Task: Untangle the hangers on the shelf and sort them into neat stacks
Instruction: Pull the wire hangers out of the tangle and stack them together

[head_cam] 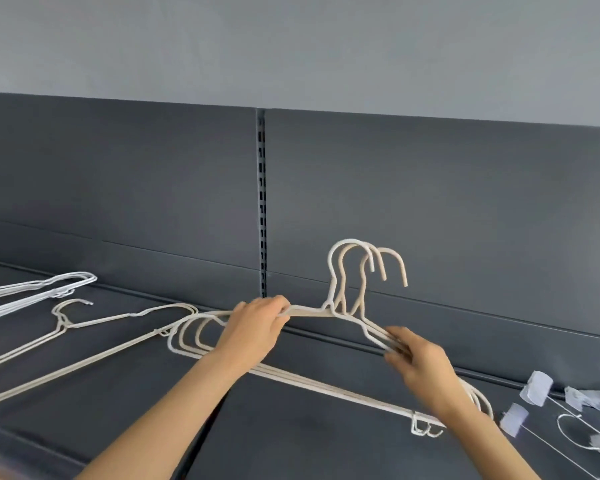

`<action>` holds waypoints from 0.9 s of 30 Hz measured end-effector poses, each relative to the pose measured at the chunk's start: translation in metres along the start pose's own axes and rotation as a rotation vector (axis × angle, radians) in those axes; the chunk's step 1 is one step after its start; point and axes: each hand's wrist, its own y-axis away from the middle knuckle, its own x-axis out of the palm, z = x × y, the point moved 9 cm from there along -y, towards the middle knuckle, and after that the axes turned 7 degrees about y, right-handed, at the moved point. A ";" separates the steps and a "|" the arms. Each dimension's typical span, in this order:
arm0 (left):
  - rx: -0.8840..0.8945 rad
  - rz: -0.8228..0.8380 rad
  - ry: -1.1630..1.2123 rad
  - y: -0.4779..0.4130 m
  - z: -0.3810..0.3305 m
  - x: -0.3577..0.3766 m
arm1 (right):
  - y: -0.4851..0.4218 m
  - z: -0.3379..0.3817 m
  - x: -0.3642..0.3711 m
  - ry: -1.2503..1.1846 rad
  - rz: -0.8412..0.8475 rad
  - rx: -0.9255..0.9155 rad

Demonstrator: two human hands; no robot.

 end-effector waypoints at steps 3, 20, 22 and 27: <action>-0.058 -0.064 0.130 0.020 0.029 -0.043 | -0.009 0.034 0.012 -0.046 0.089 -0.061; -0.415 -0.166 0.105 0.198 0.289 -0.243 | -0.030 0.347 0.200 0.156 0.154 -0.398; -0.454 -0.169 0.116 0.213 0.319 -0.261 | -0.030 0.376 0.220 0.112 0.156 -0.414; -0.523 -0.196 0.139 0.230 0.370 -0.282 | -0.039 0.421 0.255 0.075 0.172 -0.432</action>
